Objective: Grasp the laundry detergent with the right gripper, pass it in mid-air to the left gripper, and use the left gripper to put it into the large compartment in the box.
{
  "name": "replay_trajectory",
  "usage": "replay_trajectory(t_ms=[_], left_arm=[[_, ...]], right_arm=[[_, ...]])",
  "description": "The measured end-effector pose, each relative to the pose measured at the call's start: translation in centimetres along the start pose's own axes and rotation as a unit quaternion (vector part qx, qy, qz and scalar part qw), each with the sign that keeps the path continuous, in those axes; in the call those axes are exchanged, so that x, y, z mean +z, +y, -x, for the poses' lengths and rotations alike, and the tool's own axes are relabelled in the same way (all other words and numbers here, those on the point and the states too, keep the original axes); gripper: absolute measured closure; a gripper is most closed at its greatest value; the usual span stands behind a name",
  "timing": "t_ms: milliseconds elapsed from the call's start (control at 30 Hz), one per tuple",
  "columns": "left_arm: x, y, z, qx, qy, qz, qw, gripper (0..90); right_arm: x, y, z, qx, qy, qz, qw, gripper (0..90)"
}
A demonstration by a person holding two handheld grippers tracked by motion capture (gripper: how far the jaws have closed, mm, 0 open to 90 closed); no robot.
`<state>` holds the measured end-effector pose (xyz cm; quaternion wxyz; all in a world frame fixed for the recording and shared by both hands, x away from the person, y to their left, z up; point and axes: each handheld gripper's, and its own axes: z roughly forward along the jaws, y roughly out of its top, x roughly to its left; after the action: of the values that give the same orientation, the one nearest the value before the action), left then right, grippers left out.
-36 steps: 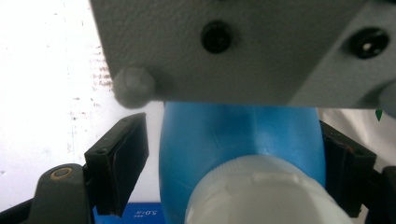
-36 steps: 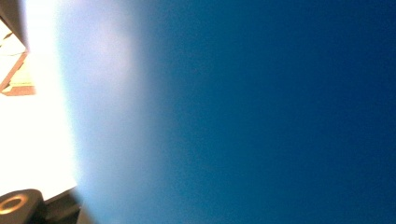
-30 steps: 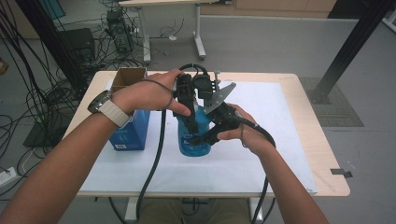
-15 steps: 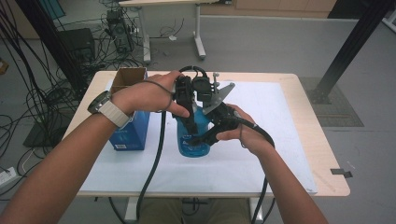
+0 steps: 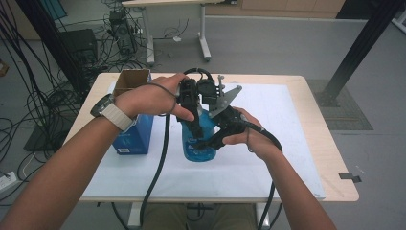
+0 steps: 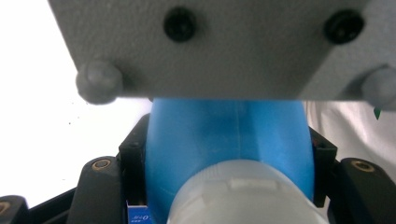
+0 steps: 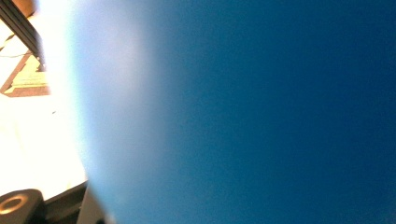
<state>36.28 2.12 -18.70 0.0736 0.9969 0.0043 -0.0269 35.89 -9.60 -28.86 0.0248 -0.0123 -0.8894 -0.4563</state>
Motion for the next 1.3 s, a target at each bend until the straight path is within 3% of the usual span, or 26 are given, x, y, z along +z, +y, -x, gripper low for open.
replay_trajectory(t_ms=[1300], left_arm=[[-0.06,-0.26,0.0,-0.002,0.001,0.005,1.0,37.8]], right_arm=[[-0.04,0.13,0.03,-0.003,0.0,-0.001,1.0,43.5]])
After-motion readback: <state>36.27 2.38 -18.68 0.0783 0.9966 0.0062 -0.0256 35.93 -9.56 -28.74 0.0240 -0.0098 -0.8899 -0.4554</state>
